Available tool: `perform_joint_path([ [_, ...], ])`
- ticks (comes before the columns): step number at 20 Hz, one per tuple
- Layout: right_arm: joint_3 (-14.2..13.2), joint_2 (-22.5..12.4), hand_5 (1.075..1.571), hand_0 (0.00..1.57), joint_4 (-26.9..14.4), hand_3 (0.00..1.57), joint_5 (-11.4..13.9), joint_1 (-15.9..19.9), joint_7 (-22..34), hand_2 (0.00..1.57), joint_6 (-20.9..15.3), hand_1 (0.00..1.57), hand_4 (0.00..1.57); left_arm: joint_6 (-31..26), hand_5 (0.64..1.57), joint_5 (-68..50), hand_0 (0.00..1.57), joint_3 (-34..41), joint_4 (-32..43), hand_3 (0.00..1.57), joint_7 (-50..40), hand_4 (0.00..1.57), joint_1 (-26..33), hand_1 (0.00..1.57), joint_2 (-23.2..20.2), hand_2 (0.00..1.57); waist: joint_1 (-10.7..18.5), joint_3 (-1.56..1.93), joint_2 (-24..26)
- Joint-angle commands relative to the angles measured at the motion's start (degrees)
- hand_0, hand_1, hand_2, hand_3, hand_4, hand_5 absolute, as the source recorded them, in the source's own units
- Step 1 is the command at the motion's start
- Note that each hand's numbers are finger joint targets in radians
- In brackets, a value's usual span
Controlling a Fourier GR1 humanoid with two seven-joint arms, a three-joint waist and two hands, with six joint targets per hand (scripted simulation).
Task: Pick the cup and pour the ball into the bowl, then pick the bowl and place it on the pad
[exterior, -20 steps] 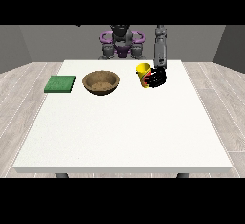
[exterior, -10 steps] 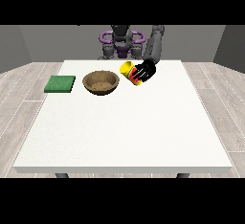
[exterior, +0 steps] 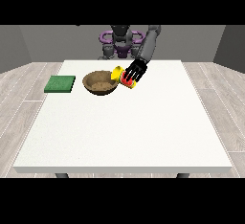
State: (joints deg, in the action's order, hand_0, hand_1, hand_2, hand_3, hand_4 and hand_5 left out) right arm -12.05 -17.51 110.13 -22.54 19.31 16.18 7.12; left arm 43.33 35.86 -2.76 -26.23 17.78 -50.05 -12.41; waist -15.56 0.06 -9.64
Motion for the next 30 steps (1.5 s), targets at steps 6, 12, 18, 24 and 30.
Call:
perform_joint_path([
  [6, 1.1, 0.9, 1.564, 0.00, -6.6, 0.00, 0.5, -0.6, -2.2, 0.00, 2.2, 0.00, 0.36, 9.3, 1.548, 22.9, 1.35, -14.0, 10.0, 1.57, -19.1, 0.86, -6.2, 1.35, 1.2, 1.57, -0.7, 0.16, 4.7],
  [12, 3.1, 3.7, 1.566, 0.00, -10.2, 0.00, 4.1, -1.5, -4.9, 0.00, 0.6, 0.00, 0.38, 3.3, 1.483, 36.9, 1.37, -24.8, 16.9, 1.46, -31.0, 0.91, -10.5, 1.37, 6.1, 1.39, 1.2, 0.15, 7.3],
  [18, 3.4, 4.4, 1.566, 0.00, -13.8, 0.00, 4.3, -4.1, -5.0, 0.00, 1.1, 0.00, 0.38, -8.0, 1.515, 48.6, 1.50, -35.3, 20.7, 1.57, -38.2, 1.02, -15.1, 1.50, 9.7, 1.57, 2.5, 0.12, 12.9],
  [24, 0.4, 2.2, 1.566, 0.00, -19.4, 0.00, 3.8, -1.8, -5.7, 0.00, 2.0, 0.00, 0.39, -17.2, 1.513, 52.6, 1.50, -39.4, 12.0, 1.57, -41.1, 1.05, -13.1, 1.50, 12.3, 1.57, 4.9, -0.02, 14.2],
  [30, -2.3, 1.0, 1.565, 0.00, -19.6, 0.00, 3.6, -2.9, -7.3, 0.00, 1.7, 0.00, 0.38, -9.8, 1.510, 41.2, 1.42, -28.3, 5.7, 1.57, -37.2, 0.94, -10.1, 1.42, 11.9, 1.57, 9.1, -0.12, 12.7],
])
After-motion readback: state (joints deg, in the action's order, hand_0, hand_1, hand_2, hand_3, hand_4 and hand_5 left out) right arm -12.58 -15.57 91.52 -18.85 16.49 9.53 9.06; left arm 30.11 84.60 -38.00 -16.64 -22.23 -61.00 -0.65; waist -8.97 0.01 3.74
